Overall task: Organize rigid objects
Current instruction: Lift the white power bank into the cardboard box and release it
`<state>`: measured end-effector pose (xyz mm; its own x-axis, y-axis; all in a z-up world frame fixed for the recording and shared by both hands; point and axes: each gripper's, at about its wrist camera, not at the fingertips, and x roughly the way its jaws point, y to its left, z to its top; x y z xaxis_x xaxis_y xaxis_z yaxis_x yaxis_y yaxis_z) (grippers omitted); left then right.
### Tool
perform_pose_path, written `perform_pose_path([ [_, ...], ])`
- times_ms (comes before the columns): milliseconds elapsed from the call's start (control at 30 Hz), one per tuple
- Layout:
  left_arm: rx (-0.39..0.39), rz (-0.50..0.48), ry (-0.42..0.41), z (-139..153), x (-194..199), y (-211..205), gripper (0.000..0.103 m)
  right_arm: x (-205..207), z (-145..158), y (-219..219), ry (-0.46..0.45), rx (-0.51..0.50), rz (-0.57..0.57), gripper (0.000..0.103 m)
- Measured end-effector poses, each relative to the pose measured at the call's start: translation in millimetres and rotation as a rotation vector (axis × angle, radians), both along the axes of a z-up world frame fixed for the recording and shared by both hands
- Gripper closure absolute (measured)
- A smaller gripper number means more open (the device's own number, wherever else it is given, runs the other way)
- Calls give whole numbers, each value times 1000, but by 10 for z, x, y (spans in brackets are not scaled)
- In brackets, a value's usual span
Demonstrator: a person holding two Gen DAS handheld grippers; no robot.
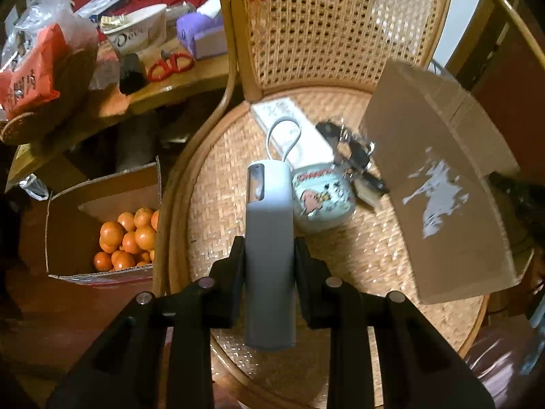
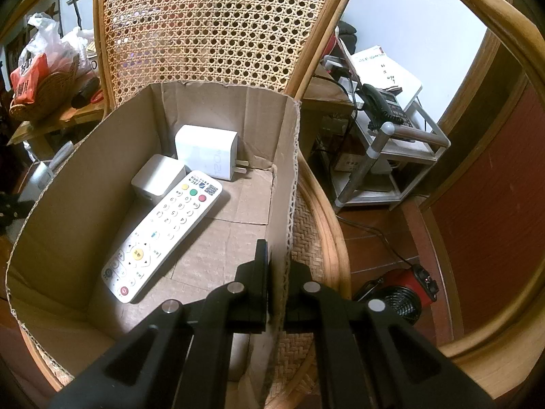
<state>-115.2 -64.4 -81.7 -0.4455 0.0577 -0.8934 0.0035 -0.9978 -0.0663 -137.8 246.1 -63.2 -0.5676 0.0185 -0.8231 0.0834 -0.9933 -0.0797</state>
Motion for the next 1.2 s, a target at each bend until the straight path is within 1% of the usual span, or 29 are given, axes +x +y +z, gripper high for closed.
perform_pose_path([
  [100, -22, 12, 34, 87, -8, 19, 78, 0, -1, -4, 0, 1, 0, 96],
  [167, 29, 11, 38, 150, -26, 4, 78, 0, -1, -2, 1, 2, -1, 96],
  [200, 39, 14, 45, 171, -29, 9, 78, 0, -1, 3, 1, 2, -1, 96],
  [300, 9, 20, 86, 278, -40, 77, 78, -2, -1, 6, -2, -2, -1, 96],
  [433, 16, 36, 109, 364, -92, 145, 78, 5, -4, 5, 1, 4, 1, 96],
  [533, 14, 28, 128, 423, -135, 247, 78, -4, 3, 15, 2, 8, 1, 96],
  [667, 85, 21, 159, 521, -182, 381, 78, -3, 2, 12, 2, 7, 0, 96],
  [833, 144, 6, 203, 655, -261, 616, 78, -9, -1, 17, 1, 10, -2, 96],
  [1067, 200, -60, 242, 758, -364, 1008, 78, -8, -13, 14, -3, 8, 0, 96],
  [1200, 282, -82, 199, 700, -451, 1178, 78, -4, -28, 0, -7, 9, -1, 96],
])
